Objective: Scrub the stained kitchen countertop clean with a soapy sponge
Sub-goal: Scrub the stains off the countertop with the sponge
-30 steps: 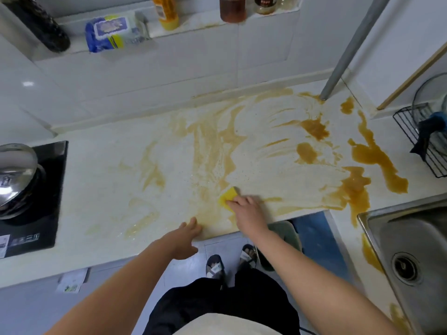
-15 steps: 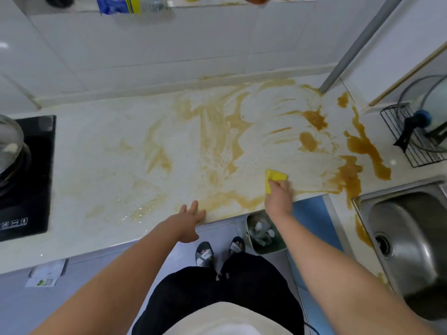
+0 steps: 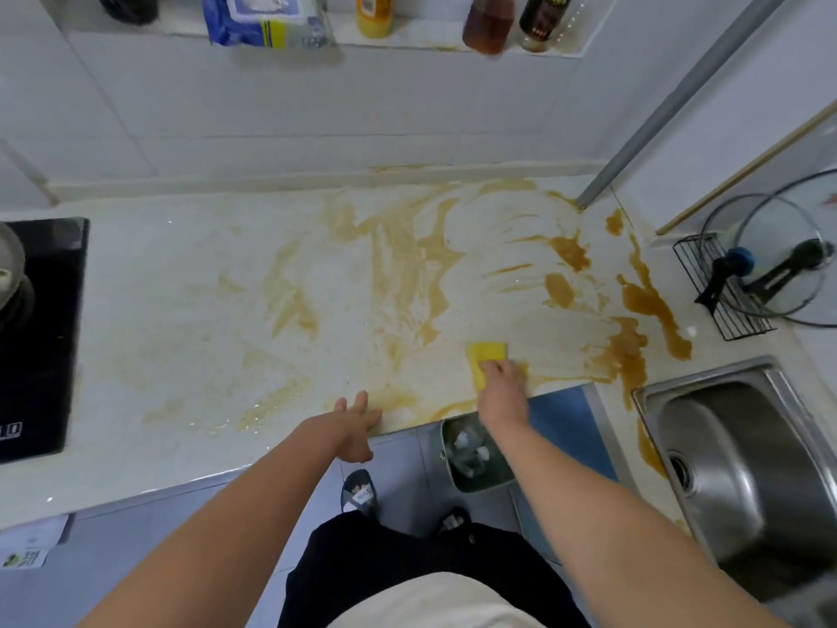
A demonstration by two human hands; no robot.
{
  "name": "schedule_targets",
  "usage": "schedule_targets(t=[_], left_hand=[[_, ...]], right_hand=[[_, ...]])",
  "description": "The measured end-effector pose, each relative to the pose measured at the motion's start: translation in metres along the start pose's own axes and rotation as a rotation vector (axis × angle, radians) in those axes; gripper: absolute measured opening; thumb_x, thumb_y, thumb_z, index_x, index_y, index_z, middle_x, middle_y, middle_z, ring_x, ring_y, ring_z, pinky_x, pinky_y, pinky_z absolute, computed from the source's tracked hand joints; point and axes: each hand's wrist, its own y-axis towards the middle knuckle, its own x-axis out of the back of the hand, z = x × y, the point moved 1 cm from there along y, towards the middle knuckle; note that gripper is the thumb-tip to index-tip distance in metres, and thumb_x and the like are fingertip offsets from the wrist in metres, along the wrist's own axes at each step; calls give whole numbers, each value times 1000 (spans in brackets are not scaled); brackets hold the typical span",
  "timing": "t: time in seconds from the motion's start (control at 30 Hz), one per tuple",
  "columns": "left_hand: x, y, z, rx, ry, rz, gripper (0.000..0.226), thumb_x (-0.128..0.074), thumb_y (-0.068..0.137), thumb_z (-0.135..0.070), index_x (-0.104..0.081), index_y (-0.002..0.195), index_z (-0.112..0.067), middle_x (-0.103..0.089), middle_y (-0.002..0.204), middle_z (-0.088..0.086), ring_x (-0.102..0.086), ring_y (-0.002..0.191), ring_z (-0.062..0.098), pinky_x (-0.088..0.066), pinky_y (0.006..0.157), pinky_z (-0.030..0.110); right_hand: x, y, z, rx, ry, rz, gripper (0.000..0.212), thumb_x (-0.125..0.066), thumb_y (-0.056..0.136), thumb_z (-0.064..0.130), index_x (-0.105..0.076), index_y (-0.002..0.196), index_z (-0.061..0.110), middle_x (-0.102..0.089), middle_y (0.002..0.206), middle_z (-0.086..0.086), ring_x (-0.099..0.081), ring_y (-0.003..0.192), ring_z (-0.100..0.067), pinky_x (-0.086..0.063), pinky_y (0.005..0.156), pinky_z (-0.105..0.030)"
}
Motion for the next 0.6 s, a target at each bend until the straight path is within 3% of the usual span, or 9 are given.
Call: schedule_targets(t=[0.1,0.2,0.3,0.43,0.53,0.6], left_hand=[[1,0,-3,0,12,2,85,-54,105,-36,5,166,-26,31,167,5,14,157,39,-17,126,56],[-1,3,-4,-10,23,-25,88,-57,104,-38,5,166,-26,31,167,4,17,156,39,-18,126,56],[-1,8,-5,-42,28,-99,90,-59,101,-39,2,166,-29,29,168,4,19,156,39,-17,126,58],[2,17,-12,-41,27,-136,93,-60,99,-41,5,165,-32,30,167,4,20,155,39,-9,126,59],[5,22,-21,-20,15,-138,93,-60,99,-40,6,165,-34,31,167,2,20,155,40,-11,126,58],[7,24,-27,7,-1,-141,94,-61,99,-40,6,165,-35,31,167,1,20,155,41,-14,126,58]], right_hand=[[13,14,-34,-215,145,3,48,-52,86,-5,-57,127,20,-39,134,-13,-55,107,-34,-52,91,-40],[14,18,-42,-243,216,21,41,-57,84,-2,-62,118,20,-55,125,-12,-59,105,-33,-52,83,-36],[10,15,-30,-119,277,32,33,-61,83,1,-66,108,22,-63,117,-3,-59,106,-24,-45,77,-28],[0,-5,4,196,244,105,33,-64,85,6,-66,112,24,-54,113,3,-43,106,-13,-38,89,-26],[-15,-17,13,397,156,161,38,-63,84,7,-66,118,24,-52,114,2,-39,111,-16,-37,96,-28],[-17,-13,1,422,157,132,38,-63,83,5,-68,116,23,-52,111,2,-40,111,-19,-38,94,-28]])
